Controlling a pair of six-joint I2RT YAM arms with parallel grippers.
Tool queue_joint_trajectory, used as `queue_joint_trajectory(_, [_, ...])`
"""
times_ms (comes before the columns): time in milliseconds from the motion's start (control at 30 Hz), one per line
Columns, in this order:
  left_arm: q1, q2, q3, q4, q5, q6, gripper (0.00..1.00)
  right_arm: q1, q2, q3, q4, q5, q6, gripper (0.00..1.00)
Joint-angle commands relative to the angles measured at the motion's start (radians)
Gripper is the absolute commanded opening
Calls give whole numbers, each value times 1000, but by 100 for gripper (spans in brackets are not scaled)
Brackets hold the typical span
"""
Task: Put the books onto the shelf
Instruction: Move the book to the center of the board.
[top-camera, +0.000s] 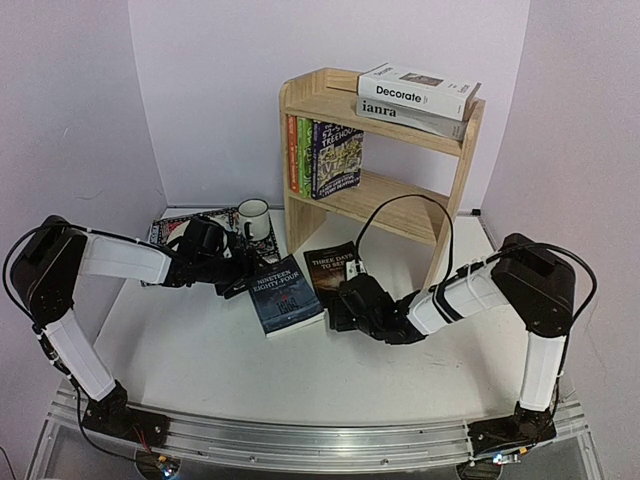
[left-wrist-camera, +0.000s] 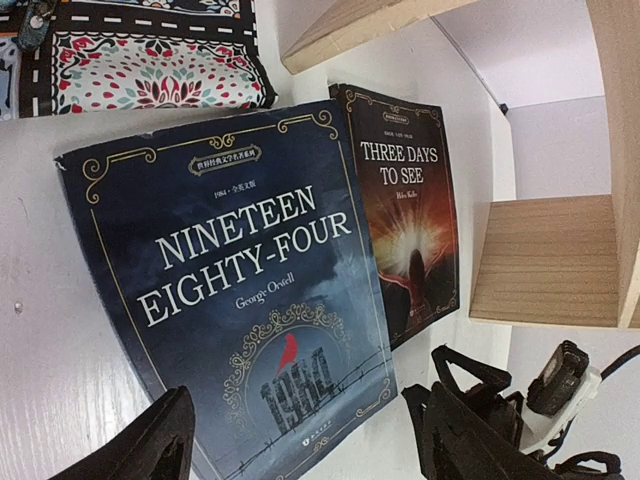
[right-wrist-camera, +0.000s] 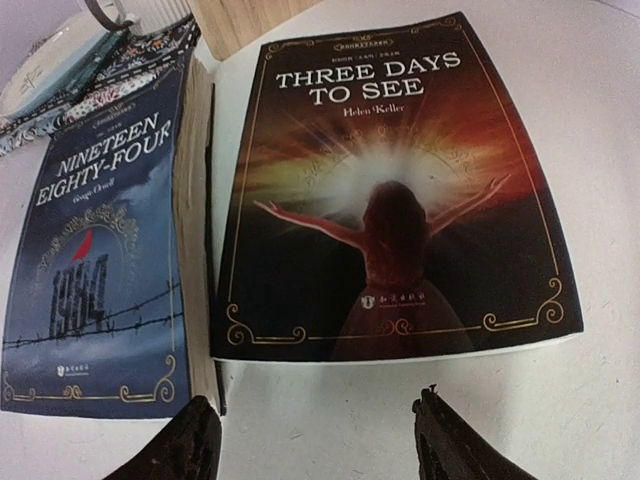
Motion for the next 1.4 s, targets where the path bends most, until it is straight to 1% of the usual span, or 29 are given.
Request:
queue_joint_trajectory(0, [0, -48, 12, 29, -4, 0, 80, 5, -1, 41, -39, 1, 26, 65])
queue_joint_trajectory(167, [1, -76, -21, 29, -17, 25, 79, 5, 2, 70, -70, -14, 12, 62])
queue_joint_trajectory(400, [0, -44, -9, 30, 14, 33, 79, 5, -44, 64, -120, -28, -14, 57])
queue_joint_trajectory(533, [0, -7, 1, 32, 44, 36, 78, 5, -74, 44, -133, -31, 4, 57])
queue_joint_trajectory(733, [2, 23, 13, 33, 58, 55, 77, 5, -83, 76, -131, -22, 3, 57])
queue_joint_trajectory(933, [2, 37, 20, 32, 64, 88, 77, 5, -19, 159, -131, -96, -2, 55])
queue_joint_trajectory(1067, [3, 32, 21, 33, 62, 100, 77, 6, 25, 194, -137, -102, 15, 50])
queue_joint_trajectory(1233, [10, 7, 3, 33, 48, 118, 77, 5, 85, 242, -170, -138, 36, 48])
queue_joint_trajectory(1367, [22, -13, -16, 33, 42, 126, 77, 6, 117, 251, -180, -147, 56, 41])
